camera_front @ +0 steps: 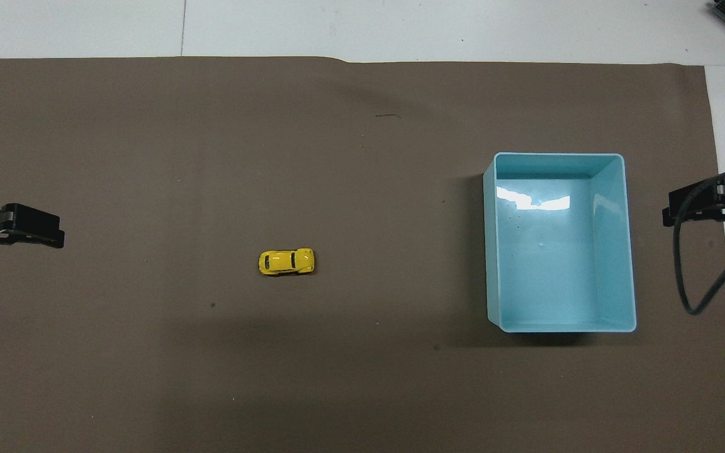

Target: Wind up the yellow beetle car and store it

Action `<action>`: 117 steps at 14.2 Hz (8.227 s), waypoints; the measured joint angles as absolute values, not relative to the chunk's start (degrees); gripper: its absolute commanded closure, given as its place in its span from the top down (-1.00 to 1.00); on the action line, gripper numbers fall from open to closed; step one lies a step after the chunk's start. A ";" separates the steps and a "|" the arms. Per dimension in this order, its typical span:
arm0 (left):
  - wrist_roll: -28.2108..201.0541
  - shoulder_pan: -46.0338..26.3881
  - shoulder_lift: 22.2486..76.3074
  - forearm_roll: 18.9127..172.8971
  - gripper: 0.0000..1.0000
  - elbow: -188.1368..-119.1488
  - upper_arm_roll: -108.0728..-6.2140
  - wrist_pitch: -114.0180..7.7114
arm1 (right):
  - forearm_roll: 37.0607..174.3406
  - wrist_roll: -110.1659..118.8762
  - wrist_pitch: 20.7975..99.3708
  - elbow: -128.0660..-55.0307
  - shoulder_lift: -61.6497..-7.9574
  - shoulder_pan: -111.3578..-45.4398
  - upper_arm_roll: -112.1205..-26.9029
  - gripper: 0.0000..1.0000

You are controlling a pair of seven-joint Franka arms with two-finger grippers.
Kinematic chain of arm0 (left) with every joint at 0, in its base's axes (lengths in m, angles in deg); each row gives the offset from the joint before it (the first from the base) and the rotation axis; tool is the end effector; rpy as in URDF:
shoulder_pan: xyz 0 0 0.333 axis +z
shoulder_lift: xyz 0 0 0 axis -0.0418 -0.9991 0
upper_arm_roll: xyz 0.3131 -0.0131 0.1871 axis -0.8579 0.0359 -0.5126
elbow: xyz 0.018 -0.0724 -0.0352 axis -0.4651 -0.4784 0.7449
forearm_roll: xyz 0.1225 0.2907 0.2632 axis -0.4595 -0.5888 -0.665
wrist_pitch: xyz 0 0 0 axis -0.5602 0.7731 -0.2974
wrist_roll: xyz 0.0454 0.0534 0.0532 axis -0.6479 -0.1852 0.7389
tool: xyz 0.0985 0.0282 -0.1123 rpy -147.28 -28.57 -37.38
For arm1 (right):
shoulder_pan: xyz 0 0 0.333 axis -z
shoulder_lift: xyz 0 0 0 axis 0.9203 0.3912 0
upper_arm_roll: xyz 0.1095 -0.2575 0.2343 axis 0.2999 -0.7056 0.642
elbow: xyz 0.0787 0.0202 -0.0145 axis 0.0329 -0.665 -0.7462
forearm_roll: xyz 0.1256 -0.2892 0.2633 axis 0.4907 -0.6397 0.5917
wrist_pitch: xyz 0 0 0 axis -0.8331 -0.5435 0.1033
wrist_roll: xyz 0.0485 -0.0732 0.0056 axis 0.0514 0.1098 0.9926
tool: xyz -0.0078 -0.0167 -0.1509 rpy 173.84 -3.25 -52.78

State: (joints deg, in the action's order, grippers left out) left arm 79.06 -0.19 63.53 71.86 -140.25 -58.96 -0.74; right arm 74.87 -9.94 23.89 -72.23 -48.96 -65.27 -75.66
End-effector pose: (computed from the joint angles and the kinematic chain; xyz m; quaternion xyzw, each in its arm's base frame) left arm 0.5303 -0.0389 0.6158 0.9981 0.0372 -0.0492 0.0044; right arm 0.5603 -0.0070 0.6537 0.9975 -0.0600 -0.0367 0.0037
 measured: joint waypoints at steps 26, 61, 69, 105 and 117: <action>198.36 -23.01 50.70 77.57 1.00 -165.63 -57.36 -48.70 | 74.87 -9.94 23.89 -72.23 -48.96 -65.27 -75.66 1.00; 175.43 -12.98 52.51 78.59 -0.58 -175.66 -58.70 -52.85 | 74.87 -9.94 23.89 -72.23 -48.96 -65.23 -75.67 1.00; 175.07 -12.10 50.64 78.53 1.00 -171.54 -59.25 -48.97 | 74.87 -9.94 23.89 -72.23 -48.96 -65.23 -75.67 1.00; 111.65 -5.77 55.61 75.56 1.00 -147.32 -59.88 -24.91 | 74.94 -65.19 32.76 -76.48 -46.36 -74.99 -74.94 1.00; 74.51 -0.98 60.80 74.23 1.00 -147.26 -60.00 -17.86 | 72.86 -109.65 46.24 -83.24 -40.18 -84.68 -74.88 1.00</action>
